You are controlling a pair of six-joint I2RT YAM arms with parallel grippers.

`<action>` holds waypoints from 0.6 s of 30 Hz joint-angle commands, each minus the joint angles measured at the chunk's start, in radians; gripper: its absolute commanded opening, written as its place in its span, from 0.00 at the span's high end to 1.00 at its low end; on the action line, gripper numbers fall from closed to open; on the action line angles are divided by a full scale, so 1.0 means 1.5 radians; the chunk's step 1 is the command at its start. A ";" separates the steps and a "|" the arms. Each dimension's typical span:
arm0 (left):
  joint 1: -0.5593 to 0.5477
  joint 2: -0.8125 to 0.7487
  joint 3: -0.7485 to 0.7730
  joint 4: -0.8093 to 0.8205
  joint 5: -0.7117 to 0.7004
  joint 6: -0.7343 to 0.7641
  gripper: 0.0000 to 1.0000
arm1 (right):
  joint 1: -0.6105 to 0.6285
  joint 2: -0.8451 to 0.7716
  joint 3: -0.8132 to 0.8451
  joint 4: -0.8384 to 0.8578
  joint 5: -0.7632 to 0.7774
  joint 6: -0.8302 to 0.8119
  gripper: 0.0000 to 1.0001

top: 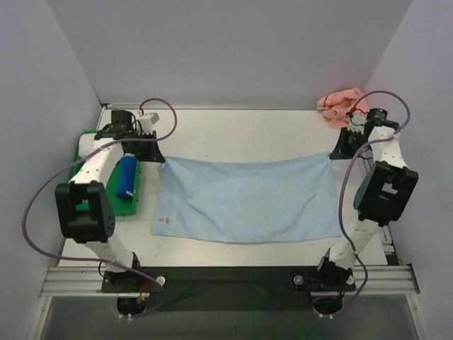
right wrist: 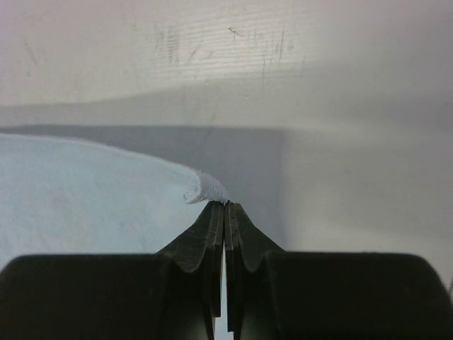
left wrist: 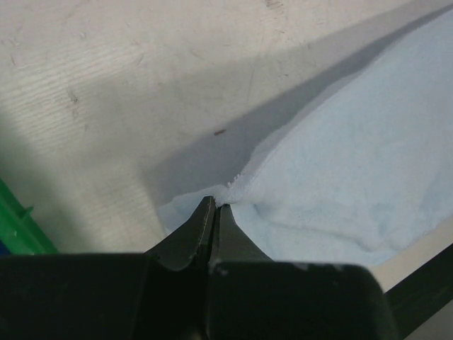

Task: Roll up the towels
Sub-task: Flatten the towel

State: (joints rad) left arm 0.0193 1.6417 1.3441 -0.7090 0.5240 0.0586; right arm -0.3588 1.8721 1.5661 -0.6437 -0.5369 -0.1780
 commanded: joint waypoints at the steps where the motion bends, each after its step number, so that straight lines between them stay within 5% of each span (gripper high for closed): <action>1: -0.036 0.084 0.065 0.108 -0.039 -0.008 1.00 | 0.021 0.081 0.075 0.024 0.034 0.017 1.00; 8: -0.034 0.322 0.250 0.110 -0.028 -0.009 0.84 | 0.039 0.224 0.222 0.000 0.062 0.042 0.97; 9: -0.029 0.334 0.268 0.104 -0.019 -0.009 0.72 | 0.039 0.232 0.248 -0.007 0.065 0.045 0.81; 11: -0.022 0.350 0.302 0.099 0.003 -0.025 0.58 | 0.038 0.236 0.264 -0.022 0.073 0.044 0.65; 12: -0.016 0.349 0.310 0.098 0.010 -0.029 0.42 | 0.036 0.231 0.268 -0.026 0.075 0.042 0.55; 15: -0.016 0.322 0.332 0.087 0.009 -0.024 0.36 | 0.033 0.194 0.266 -0.045 0.084 0.026 0.43; 18: 0.010 0.271 0.318 0.081 -0.032 -0.005 0.35 | 0.034 0.140 0.235 -0.074 0.071 0.003 0.42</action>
State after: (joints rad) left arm 0.0078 2.1723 1.7840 -0.5945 0.4889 0.0311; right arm -0.3023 2.2166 1.9289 -0.6624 -0.4347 -0.1379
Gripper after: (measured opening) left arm 0.644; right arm 0.579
